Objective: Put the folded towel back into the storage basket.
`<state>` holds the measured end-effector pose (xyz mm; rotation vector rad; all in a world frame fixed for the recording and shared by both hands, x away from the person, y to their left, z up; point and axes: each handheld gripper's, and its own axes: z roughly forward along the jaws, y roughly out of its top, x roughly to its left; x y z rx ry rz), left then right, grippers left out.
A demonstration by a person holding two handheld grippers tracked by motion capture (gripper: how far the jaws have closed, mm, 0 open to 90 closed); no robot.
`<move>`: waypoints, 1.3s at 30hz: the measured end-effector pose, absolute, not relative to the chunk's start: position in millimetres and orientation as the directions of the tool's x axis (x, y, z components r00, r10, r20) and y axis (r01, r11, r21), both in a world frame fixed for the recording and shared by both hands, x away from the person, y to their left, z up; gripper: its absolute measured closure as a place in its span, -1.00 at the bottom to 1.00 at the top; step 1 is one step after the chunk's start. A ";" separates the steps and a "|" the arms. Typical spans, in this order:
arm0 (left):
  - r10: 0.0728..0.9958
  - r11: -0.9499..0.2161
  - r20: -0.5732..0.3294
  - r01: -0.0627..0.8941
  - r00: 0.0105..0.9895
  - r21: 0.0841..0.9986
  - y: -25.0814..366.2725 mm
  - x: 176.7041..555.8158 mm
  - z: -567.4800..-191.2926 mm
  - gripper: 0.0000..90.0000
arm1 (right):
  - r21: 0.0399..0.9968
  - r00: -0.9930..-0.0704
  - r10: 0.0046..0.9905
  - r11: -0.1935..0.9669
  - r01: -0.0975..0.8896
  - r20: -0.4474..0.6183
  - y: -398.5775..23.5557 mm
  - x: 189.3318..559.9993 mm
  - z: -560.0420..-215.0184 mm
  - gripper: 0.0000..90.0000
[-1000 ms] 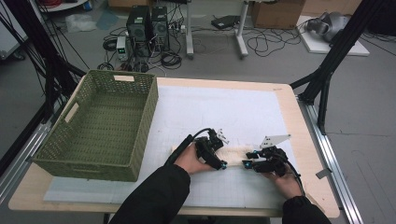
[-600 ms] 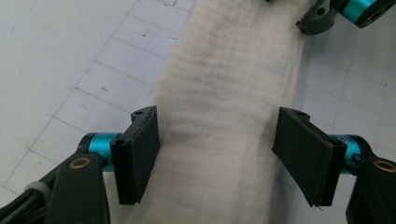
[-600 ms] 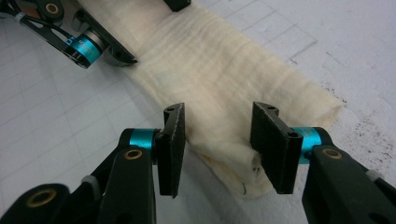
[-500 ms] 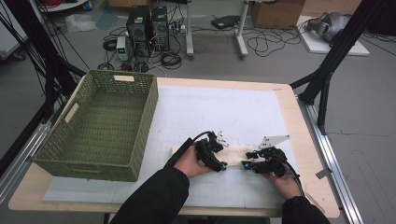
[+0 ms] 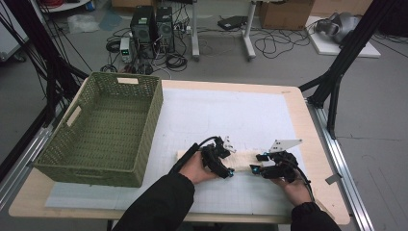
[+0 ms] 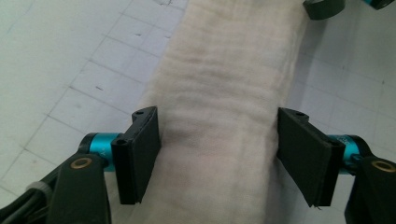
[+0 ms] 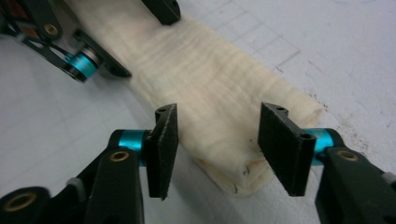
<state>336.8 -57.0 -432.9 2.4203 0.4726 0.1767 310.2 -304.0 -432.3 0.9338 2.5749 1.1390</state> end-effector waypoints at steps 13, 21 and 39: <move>0.403 -0.671 -0.058 0.338 0.913 0.661 -49.2 342.8 -424.9 -0.21 | 0.699 -0.783 0.619 0.533 0.478 0.063 -300.5 310.6 -438.4 0.16; 0.403 -0.704 -0.029 0.330 0.915 0.629 -55.6 343.3 -431.4 -0.34 | 0.702 -0.784 0.617 0.527 0.480 0.072 -300.4 311.1 -439.1 0.16; 0.426 -0.728 0.058 0.304 0.903 0.615 -58.8 342.0 -427.6 0.47 | 0.748 -0.779 0.620 0.472 0.466 0.094 -310.5 307.8 -424.4 0.02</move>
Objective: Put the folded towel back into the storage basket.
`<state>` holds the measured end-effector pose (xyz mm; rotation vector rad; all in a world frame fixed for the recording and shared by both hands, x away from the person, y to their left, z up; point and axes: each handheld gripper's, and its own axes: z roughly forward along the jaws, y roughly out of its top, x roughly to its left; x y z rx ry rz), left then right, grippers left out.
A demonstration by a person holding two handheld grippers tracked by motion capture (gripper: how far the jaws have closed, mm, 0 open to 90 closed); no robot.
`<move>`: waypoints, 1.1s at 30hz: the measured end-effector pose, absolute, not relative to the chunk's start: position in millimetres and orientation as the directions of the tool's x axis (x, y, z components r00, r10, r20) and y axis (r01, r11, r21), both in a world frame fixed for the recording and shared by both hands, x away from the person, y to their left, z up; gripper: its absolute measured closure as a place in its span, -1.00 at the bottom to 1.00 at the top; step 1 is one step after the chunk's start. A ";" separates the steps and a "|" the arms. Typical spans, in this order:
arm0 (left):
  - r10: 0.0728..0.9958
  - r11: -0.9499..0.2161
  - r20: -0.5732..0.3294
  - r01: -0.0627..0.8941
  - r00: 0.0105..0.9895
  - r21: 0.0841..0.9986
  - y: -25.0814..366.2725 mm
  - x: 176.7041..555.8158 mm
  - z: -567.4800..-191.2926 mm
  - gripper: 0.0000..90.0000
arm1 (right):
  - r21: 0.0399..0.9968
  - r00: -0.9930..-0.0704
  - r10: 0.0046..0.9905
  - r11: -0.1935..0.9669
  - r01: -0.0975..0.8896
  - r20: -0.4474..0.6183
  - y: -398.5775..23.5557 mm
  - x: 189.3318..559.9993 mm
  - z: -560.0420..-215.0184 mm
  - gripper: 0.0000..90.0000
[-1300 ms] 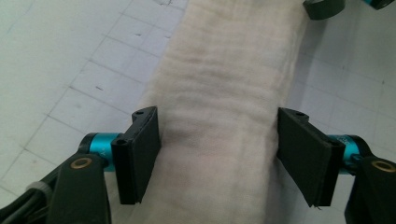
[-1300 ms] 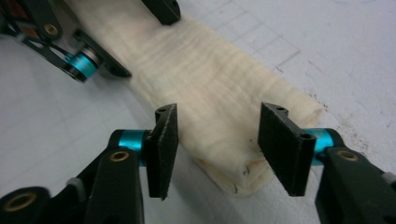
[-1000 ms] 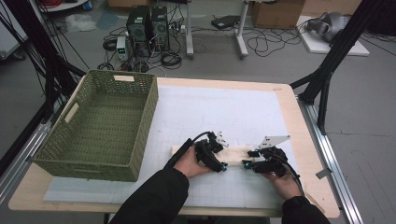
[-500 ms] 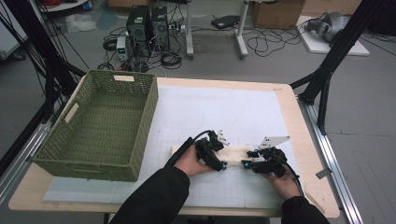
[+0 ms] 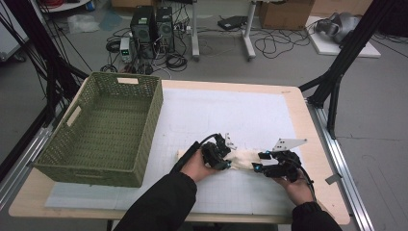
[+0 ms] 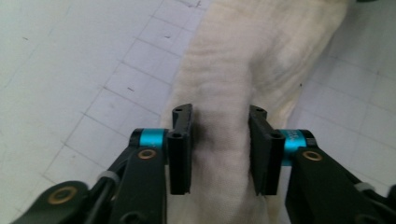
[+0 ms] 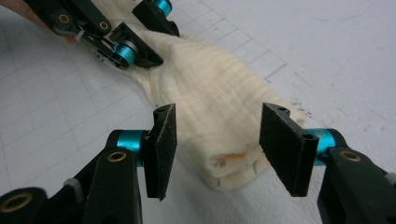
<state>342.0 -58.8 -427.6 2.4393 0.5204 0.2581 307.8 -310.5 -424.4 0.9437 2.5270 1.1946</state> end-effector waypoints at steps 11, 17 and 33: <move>0.440 -0.724 0.061 0.314 0.896 0.615 -57.2 343.8 -426.8 0.72 | 0.741 -0.775 0.627 0.479 0.471 0.087 -311.6 307.8 -426.3 0.01; 0.448 -0.726 0.076 0.314 0.891 0.612 -58.8 341.9 -426.1 0.79 | 0.718 -0.781 0.619 0.505 0.479 0.086 -307.0 309.8 -431.3 0.00; 0.462 -0.694 0.031 0.340 0.886 0.635 -54.2 341.6 -420.6 0.83 | 0.736 -0.779 0.618 0.479 0.477 0.103 -309.1 309.4 -429.2 -0.01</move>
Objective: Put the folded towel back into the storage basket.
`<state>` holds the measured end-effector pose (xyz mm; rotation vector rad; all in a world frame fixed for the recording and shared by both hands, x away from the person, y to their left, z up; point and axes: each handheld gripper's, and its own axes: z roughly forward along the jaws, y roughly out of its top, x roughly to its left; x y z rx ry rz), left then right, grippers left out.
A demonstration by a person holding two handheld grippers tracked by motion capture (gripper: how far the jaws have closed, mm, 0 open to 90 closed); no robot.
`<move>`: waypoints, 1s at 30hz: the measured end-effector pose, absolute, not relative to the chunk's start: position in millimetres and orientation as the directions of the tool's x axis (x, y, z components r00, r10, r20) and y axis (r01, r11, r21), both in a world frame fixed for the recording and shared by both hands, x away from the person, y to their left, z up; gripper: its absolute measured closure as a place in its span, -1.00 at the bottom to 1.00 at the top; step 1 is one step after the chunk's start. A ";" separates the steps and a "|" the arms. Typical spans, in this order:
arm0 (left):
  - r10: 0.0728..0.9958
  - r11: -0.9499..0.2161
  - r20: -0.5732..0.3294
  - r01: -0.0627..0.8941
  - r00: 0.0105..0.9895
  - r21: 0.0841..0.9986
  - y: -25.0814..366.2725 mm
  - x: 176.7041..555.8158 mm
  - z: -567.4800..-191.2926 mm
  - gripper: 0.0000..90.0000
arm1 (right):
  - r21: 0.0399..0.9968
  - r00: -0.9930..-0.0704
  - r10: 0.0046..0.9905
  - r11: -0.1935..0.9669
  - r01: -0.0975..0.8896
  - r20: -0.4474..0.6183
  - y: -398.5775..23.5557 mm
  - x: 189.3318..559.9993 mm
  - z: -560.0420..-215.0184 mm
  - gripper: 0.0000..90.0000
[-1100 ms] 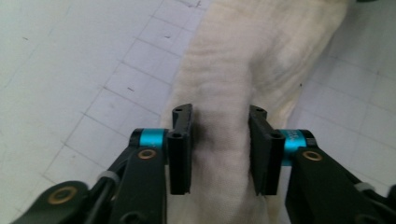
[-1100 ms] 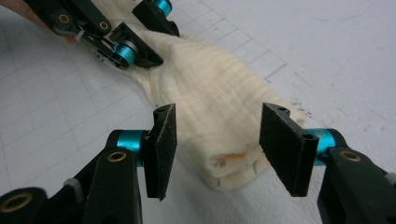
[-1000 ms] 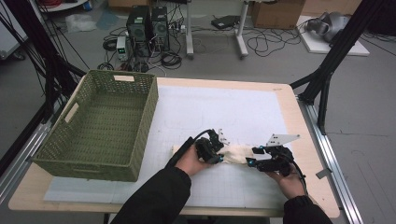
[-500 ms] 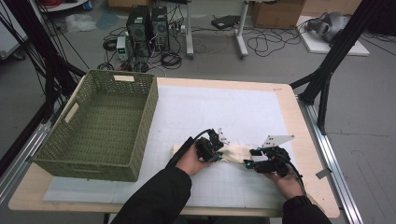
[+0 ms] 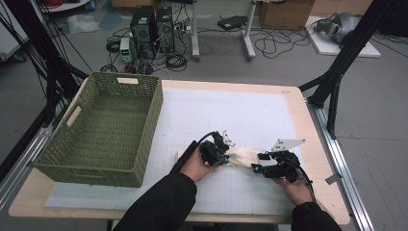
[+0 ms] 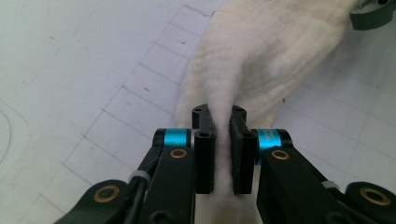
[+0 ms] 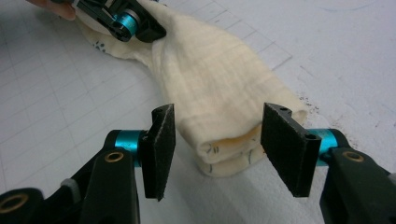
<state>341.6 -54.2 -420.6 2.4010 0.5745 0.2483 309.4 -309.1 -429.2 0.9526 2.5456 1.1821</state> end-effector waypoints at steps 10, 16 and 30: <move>0.426 -0.707 -0.031 0.354 0.904 0.612 -53.2 343.6 -424.8 0.73 | 0.716 -0.783 0.613 0.500 0.488 0.106 -307.3 311.0 -433.1 0.00; 0.387 -0.716 -0.033 0.323 0.922 0.619 -52.5 340.0 -426.9 0.30 | 0.730 -0.779 0.616 0.481 0.486 0.112 -310.3 310.7 -431.2 0.00; 0.411 -0.748 0.130 0.252 0.902 0.614 -59.0 327.6 -427.1 0.82 | 0.793 -0.715 0.686 0.356 0.494 0.137 -341.6 298.0 -417.3 -0.34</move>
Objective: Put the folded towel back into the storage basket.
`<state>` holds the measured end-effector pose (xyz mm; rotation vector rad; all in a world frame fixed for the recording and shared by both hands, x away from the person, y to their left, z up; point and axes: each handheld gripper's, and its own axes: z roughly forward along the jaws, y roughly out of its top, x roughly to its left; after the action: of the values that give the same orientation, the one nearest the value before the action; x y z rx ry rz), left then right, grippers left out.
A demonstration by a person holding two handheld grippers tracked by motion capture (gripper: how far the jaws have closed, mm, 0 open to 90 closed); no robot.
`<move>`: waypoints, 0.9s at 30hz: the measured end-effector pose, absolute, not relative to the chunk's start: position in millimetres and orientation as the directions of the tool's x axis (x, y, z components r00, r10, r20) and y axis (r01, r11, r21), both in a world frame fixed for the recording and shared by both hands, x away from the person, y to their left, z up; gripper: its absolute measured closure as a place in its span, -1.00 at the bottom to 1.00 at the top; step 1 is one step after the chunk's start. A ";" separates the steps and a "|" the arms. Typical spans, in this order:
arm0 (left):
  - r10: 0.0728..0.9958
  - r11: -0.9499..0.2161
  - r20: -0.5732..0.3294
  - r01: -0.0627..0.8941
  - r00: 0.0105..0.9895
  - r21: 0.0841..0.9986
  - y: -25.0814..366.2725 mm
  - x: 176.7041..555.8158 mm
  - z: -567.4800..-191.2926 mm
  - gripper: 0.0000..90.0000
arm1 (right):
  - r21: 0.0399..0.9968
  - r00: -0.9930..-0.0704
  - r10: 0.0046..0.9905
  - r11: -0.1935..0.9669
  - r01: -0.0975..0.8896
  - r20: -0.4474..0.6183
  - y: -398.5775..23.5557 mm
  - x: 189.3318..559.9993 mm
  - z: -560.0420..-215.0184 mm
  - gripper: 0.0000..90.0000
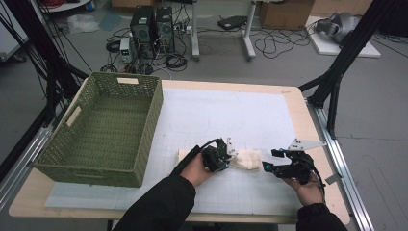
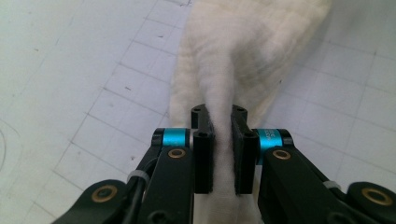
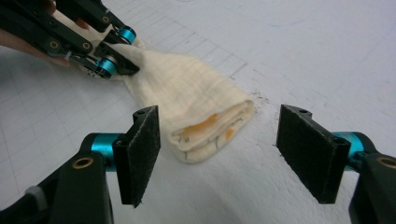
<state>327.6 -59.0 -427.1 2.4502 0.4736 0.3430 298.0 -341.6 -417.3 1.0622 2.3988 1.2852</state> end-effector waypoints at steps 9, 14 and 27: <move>0.489 -0.642 0.016 0.347 0.872 0.684 -41.9 335.5 -416.7 0.83 | 0.798 -0.701 0.697 0.333 0.503 0.151 -346.3 297.6 -418.3 -0.41; 0.512 -0.600 -0.019 0.373 0.859 0.708 -36.2 336.7 -410.4 0.83 | 0.801 -0.699 0.699 0.326 0.502 0.153 -346.3 298.1 -417.7 -0.44; 0.584 -0.436 -0.142 0.456 0.800 0.776 -12.5 349.2 -389.3 0.83 | 0.803 -0.698 0.698 0.318 0.503 0.161 -348.8 299.7 -419.6 -0.57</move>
<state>349.2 -12.5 -389.3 2.1036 0.7672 0.1839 299.7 -348.8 -419.6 1.0985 2.3666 1.3203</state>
